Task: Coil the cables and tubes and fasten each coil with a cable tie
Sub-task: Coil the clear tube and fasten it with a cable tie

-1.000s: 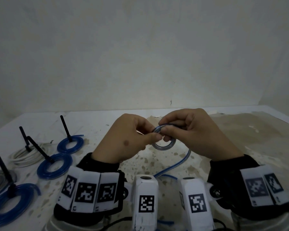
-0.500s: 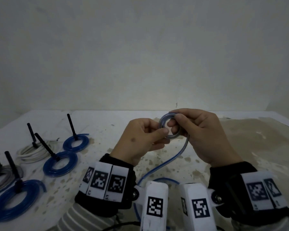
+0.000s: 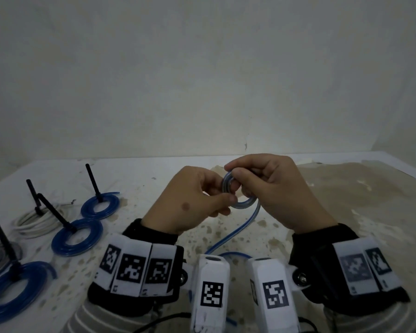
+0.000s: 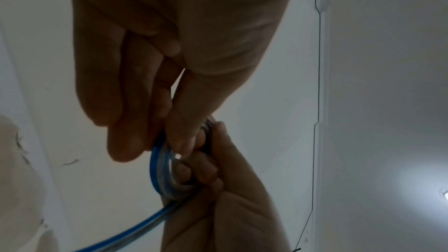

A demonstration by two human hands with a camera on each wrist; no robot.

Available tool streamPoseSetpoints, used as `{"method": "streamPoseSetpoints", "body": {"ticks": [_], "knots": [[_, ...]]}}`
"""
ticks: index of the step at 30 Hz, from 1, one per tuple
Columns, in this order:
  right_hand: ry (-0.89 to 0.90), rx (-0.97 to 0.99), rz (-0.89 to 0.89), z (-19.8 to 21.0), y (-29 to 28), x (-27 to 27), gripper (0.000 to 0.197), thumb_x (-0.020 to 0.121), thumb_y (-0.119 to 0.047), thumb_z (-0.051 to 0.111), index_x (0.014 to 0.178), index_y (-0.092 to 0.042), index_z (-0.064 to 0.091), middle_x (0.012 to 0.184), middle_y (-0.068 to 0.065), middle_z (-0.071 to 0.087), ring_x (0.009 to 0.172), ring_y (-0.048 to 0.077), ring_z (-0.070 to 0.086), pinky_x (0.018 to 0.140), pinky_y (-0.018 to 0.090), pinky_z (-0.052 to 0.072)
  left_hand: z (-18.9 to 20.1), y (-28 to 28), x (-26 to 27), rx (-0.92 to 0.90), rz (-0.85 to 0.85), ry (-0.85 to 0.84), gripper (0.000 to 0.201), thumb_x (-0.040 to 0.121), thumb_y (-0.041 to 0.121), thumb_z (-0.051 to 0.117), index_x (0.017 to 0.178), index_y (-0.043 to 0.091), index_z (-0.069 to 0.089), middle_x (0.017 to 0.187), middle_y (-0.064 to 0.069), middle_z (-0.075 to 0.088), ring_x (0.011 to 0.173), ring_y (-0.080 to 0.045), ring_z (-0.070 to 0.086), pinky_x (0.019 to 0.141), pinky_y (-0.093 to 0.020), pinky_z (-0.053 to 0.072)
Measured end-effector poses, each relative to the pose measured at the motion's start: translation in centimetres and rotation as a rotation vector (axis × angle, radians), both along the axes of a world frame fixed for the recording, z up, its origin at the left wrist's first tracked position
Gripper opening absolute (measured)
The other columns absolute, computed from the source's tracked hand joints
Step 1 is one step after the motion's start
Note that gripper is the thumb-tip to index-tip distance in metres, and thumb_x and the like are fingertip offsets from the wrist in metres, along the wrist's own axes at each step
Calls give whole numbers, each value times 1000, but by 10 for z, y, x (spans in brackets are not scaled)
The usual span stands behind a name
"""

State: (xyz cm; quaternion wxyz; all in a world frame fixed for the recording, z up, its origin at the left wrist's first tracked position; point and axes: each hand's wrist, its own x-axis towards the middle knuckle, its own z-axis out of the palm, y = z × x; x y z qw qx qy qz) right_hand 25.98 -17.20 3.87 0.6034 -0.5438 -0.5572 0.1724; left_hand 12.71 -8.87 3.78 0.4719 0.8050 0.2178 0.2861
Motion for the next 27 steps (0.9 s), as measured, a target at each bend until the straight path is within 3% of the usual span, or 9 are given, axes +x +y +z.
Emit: {"method": "streamPoseSetpoints", "body": {"ticks": [4,8,11,13,18,22,25,27], "knots": [[69,67,-44,0,3,-1,14,90,-4,54,93,-9,68,67,1,66,54,8,55,56,18,48,0,1,2,-136,32,-156,6,77,6,69,75,12,68,63,-4,70,59,-15,69,58,-24,56],[151,28,7,-2,4,3,22,94,-7,47,97,-16,66,81,3,70,74,15,65,72,28,57,2,4,3,-315,79,-315,3,78,9,66,75,11,65,59,-1,69,57,-12,68,54,-20,55],[267,45,52,-3,6,0,24,93,-3,46,93,-15,66,77,1,71,75,16,67,74,33,58,-1,2,8,-396,108,-383,3,79,10,65,75,11,65,63,-2,71,58,-13,68,55,-20,54],[306,110,43,-2,6,0,25,92,1,46,91,-14,66,71,1,69,70,15,65,71,28,57,-6,-2,13,-418,109,-366,3,80,12,65,78,10,65,66,-2,71,62,-13,69,59,-22,56],[313,148,15,-4,5,8,19,90,5,49,94,-4,66,64,2,64,63,16,60,64,23,52,-15,-11,19,-405,44,-155,8,83,20,65,84,12,68,73,-2,69,69,-10,67,64,-27,56],[226,81,63,-3,1,11,20,89,7,50,93,-5,66,60,0,62,59,12,57,62,21,51,-8,-1,11,-220,69,-91,11,81,20,67,91,16,68,88,-7,69,80,-16,67,68,-30,55],[30,10,93,-1,-4,10,23,88,7,51,91,-8,67,60,-2,62,60,12,57,64,21,52,2,6,-1,-120,57,-163,18,77,14,69,95,19,68,75,-3,67,69,-13,65,66,-29,54],[-55,-36,110,0,-6,8,23,88,5,52,91,-10,68,61,-2,64,59,12,58,64,21,52,6,6,-7,-37,47,-105,12,75,13,72,87,15,72,69,-9,69,62,-13,65,63,-27,54]]}}
